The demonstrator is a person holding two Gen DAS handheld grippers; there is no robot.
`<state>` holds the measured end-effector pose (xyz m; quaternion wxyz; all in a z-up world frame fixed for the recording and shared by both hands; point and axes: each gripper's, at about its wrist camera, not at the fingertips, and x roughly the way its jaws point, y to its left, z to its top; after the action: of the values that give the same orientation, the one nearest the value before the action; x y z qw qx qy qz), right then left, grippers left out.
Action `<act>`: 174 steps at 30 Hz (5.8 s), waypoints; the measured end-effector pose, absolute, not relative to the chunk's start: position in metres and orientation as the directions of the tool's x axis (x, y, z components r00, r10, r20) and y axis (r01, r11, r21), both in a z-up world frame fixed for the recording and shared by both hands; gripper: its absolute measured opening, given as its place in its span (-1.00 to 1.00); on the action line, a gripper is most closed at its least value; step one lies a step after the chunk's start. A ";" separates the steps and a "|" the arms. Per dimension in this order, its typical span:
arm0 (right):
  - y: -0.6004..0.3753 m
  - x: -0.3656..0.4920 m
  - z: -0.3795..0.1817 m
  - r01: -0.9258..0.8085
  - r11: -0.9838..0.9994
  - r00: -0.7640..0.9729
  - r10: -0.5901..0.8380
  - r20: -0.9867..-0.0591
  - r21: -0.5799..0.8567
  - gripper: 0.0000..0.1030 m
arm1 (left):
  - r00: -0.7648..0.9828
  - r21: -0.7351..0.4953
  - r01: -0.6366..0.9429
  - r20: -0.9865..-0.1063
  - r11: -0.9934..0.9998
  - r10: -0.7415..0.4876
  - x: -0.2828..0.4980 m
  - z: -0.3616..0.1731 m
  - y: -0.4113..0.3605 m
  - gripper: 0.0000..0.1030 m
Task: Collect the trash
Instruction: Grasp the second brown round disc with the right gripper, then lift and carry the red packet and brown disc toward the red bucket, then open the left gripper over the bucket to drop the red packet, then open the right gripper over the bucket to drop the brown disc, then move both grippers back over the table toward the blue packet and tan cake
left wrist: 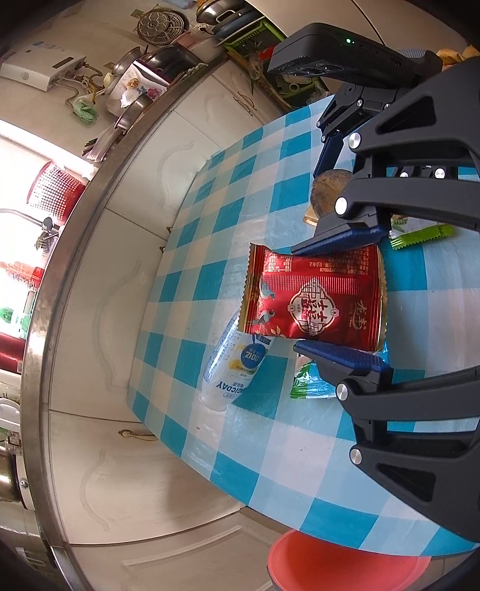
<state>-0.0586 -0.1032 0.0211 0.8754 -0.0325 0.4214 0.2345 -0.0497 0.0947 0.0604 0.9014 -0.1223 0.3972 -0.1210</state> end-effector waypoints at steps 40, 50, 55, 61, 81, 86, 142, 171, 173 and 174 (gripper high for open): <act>-0.105 -0.056 0.026 -0.368 0.924 0.589 0.319 -0.743 0.105 0.78 | 0.646 -0.360 0.109 -0.682 0.926 -0.342 -0.054 0.050 0.113 -0.08; -0.113 -0.059 0.050 -0.325 0.935 0.656 0.330 -0.679 0.141 0.78 | 0.661 -0.386 0.112 -0.659 0.916 -0.358 -0.060 0.054 0.130 -0.08; -0.109 -0.060 0.058 -0.322 0.935 0.673 0.335 -0.660 0.146 0.78 | 0.666 -0.399 0.114 -0.648 0.910 -0.368 -0.064 0.056 0.139 -0.08; -0.098 -0.063 0.066 -0.337 0.929 0.675 0.350 -0.649 0.151 0.78 | 0.674 -0.410 0.106 -0.640 0.906 -0.369 -0.069 0.057 0.153 -0.08; -0.029 -0.078 0.083 -0.445 0.889 0.640 0.402 -0.655 0.110 0.78 | 0.732 -0.458 -0.016 -0.611 0.889 -0.301 -0.097 0.052 0.241 -0.08; -0.005 -0.084 0.087 -0.484 0.869 0.623 0.423 -0.658 0.101 0.78 | 0.746 -0.465 -0.071 -0.612 0.883 -0.262 -0.109 0.048 0.270 -0.08; 0.232 -0.072 0.060 -0.802 0.584 0.329 0.604 -0.726 0.122 0.79 | 0.708 -0.484 -0.456 -0.706 0.747 -0.025 -0.165 -0.025 0.425 0.22; 0.083 -0.092 0.069 -0.605 0.782 0.520 0.529 -0.671 0.149 0.79 | 0.681 -0.458 -0.300 -0.717 0.837 -0.149 -0.133 0.006 0.334 0.74; 0.072 -0.093 0.069 -0.592 0.790 0.528 0.530 -0.664 0.160 0.79 | 0.675 -0.452 -0.279 -0.720 0.847 -0.162 -0.130 0.008 0.322 0.75; 0.067 -0.092 0.068 -0.584 0.795 0.533 0.527 -0.663 0.163 0.79 | 0.673 -0.449 -0.269 -0.721 0.852 -0.167 -0.129 0.010 0.317 0.75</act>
<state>-0.0925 0.0670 0.0683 0.8745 -0.0391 0.3646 0.3174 -0.1293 0.3171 0.0097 0.8737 -0.2702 0.4034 0.0290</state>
